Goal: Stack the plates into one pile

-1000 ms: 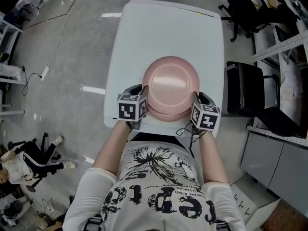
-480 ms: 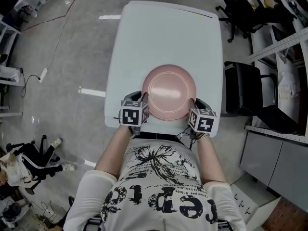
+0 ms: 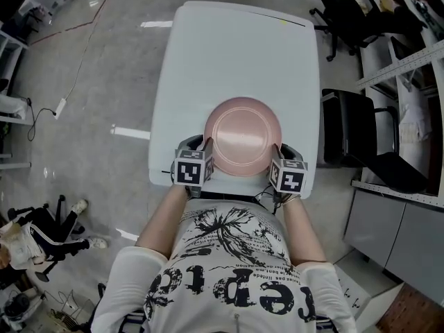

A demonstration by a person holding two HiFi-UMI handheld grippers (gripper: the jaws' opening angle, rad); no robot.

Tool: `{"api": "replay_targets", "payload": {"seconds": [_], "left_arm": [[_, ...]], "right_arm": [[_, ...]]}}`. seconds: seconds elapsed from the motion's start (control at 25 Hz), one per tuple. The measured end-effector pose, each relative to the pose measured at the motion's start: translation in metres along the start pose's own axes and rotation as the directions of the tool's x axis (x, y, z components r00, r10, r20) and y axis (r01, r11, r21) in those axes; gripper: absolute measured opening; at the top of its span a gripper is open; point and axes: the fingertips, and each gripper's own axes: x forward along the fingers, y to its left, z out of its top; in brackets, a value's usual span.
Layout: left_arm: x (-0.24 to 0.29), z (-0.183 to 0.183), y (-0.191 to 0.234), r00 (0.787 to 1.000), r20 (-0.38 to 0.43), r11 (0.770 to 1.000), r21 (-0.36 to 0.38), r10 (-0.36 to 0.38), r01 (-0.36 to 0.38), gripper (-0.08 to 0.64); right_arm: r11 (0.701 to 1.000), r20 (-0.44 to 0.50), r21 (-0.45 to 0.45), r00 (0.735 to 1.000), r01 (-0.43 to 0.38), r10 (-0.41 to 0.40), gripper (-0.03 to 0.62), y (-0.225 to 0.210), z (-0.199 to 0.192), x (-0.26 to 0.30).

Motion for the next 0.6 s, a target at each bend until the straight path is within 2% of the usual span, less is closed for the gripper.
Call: {"api": "replay_targets", "payload": {"seconds": [0.16, 0.36, 0.6], "left_arm": [[0.003, -0.005, 0.000, 1.000, -0.013, 1.000, 0.001, -0.011, 0.011, 0.115], [0.010, -0.006, 0.003, 1.000, -0.023, 1.000, 0.005, -0.010, 0.010, 0.123], [0.012, -0.007, 0.006, 0.999, -0.015, 0.996, -0.069, -0.050, 0.049, 0.144]], "right_arm": [[1.000, -0.037, -0.006, 0.999, 0.026, -0.026, 0.089, -0.002, -0.009, 0.004], [0.999, -0.036, -0.004, 0.999, 0.032, -0.032, 0.089, -0.004, -0.010, 0.008], [1.000, -0.028, 0.020, 0.999, 0.015, -0.014, 0.095, -0.005, -0.008, 0.012]]}}
